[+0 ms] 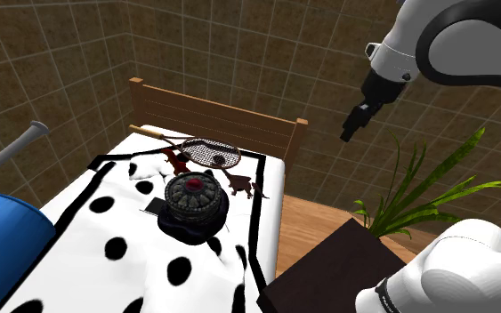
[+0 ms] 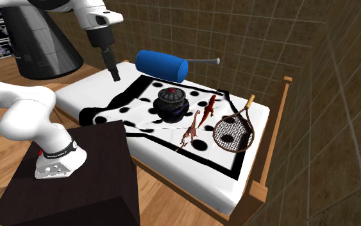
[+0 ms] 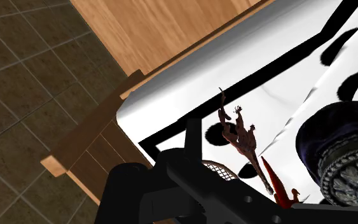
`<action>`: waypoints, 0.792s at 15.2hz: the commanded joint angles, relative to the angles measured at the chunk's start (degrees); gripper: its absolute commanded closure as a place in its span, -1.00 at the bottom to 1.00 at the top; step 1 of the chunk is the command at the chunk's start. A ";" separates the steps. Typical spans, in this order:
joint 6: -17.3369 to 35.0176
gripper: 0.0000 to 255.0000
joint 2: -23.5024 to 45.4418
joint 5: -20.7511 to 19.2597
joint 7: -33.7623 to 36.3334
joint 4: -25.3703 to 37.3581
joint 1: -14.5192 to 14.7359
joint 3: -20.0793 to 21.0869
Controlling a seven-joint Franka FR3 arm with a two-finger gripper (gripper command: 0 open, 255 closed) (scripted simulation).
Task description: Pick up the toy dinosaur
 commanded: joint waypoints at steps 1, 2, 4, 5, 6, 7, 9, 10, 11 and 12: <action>0.00 -1.00 0.00 0.00 0.00 0.00 0.00 0.00; 2.12 -1.00 1.09 0.00 -0.05 -0.92 0.08 -0.04; 6.37 -1.00 3.51 -0.03 -0.13 -2.52 0.22 -0.12; 8.50 -1.00 4.85 -0.06 -0.17 -3.20 0.28 -0.15; 10.63 -1.00 6.27 -0.09 -0.21 -3.79 0.33 -0.17; 12.75 -1.00 7.77 -0.12 -0.25 -4.30 0.38 -0.19; 16.97 -1.00 11.00 -0.22 -0.32 -5.07 0.45 -0.19; 19.05 -1.00 12.73 -0.29 -0.34 -5.32 0.49 -0.19; 21.12 -1.00 14.52 -0.36 -0.36 -5.48 0.52 -0.18; 23.16 -1.00 16.37 -0.45 -0.38 -5.56 0.54 -0.16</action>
